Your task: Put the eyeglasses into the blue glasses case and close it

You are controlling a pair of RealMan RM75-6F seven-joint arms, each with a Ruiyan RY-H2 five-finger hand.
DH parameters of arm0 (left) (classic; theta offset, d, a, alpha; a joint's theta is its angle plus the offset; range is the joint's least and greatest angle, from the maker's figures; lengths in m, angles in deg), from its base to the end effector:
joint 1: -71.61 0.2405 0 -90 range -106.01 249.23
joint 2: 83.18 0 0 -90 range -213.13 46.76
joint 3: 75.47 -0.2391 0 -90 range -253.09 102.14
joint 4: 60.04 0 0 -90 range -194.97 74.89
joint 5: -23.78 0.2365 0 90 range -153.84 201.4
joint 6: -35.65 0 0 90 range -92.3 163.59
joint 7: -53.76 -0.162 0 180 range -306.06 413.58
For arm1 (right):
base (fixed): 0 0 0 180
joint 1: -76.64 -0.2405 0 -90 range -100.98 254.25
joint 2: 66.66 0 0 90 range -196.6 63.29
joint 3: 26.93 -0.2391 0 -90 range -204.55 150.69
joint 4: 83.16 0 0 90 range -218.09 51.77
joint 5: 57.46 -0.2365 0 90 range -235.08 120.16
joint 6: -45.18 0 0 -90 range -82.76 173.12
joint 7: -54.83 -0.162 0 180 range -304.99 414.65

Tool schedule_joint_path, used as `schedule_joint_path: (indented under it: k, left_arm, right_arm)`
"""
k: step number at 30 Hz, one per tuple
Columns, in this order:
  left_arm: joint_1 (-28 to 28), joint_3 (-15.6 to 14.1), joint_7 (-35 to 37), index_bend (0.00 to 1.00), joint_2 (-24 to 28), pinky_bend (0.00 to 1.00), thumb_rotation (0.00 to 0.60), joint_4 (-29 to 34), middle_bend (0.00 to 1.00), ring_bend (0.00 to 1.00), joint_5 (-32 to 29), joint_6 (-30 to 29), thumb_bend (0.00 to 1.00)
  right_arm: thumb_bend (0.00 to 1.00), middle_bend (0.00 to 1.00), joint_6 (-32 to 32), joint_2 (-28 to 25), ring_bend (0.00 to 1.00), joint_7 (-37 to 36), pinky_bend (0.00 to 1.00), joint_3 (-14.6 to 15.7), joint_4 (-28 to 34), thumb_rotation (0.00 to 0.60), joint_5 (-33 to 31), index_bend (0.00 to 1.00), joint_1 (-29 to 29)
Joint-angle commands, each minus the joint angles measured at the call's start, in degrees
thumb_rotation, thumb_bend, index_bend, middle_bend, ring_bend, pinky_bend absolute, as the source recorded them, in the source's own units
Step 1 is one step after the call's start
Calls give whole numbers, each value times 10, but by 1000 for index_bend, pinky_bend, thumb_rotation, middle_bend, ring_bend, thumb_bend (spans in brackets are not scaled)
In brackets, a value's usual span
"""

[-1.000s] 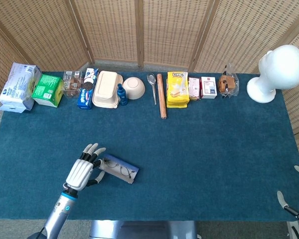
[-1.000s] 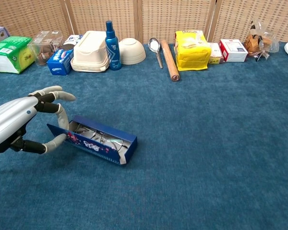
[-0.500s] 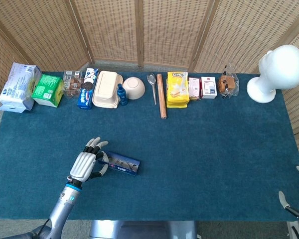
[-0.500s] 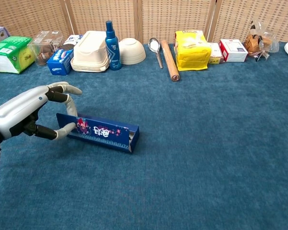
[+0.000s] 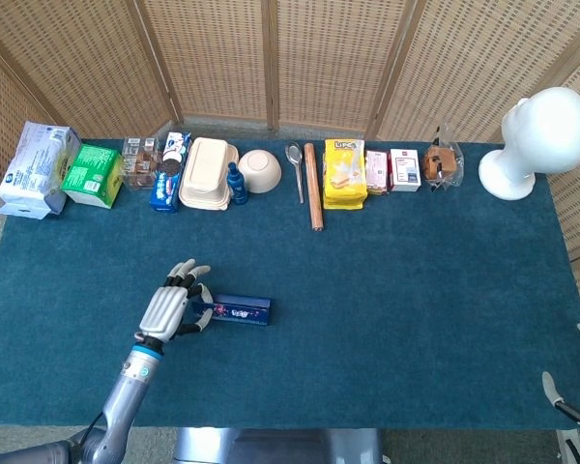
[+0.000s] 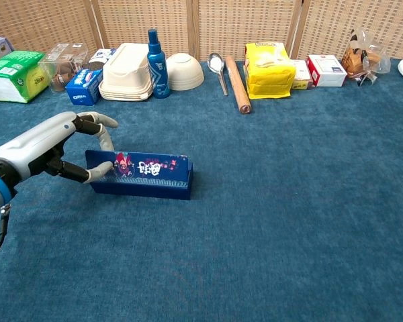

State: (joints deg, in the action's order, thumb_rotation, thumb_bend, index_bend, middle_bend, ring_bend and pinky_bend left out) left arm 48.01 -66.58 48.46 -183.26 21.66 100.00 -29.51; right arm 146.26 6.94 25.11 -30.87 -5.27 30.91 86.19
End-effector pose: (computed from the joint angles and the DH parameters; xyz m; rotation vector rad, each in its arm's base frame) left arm -0.1684 0.2775 -0.0816 -1.5753 -1.2969 -1.1505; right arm -0.3522 -0.1154 0.1406 0.9718 -1.0575 1.2589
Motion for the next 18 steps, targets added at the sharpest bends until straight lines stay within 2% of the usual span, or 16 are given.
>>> schedule_joint_path:
  k: [1, 6, 9, 11, 13, 15, 18]
  left_arm:
    - [-5, 4, -6, 552, -3, 0, 600, -1, 156, 0, -8, 5, 375]
    - [-13, 9, -17, 537, -13, 0, 600, -15, 150, 0, -17, 3, 371]
    - [-16, 13, -25, 476, -18, 0, 600, -23, 131, 0, -23, 1, 368]
    - [-18, 14, -36, 381, -20, 0, 600, -30, 83, 0, -26, 0, 367]
    - [-21, 14, -50, 228, -22, 0, 600, -36, 15, 0, -29, -1, 366]
    - [-25, 15, -66, 100, -26, 0, 600, -45, 0, 0, -31, -4, 364]
    - [-28, 18, -86, 2, -30, 0, 600, -55, 0, 0, -37, -6, 349]
  right_arm:
    - [307, 186, 1, 0, 0, 0, 113, 0, 0, 600, -1, 0, 1]
    - [306, 187, 3, -1, 0, 0, 113, -2, 0, 600, -2, 0, 4]
    - [306, 187, 3, -1, 0, -1, 114, -2, 0, 600, -2, 0, 4]
    - [306, 187, 3, -1, 0, -1, 113, -2, 0, 600, -2, 0, 5]
    - [305, 187, 3, -2, 0, -2, 114, -2, 0, 600, -3, 0, 5]
    - [306, 188, 4, -2, 0, -3, 114, -3, 0, 600, -4, 0, 6]
    - [305, 188, 5, -3, 0, -4, 115, -3, 1, 600, -3, 0, 7]
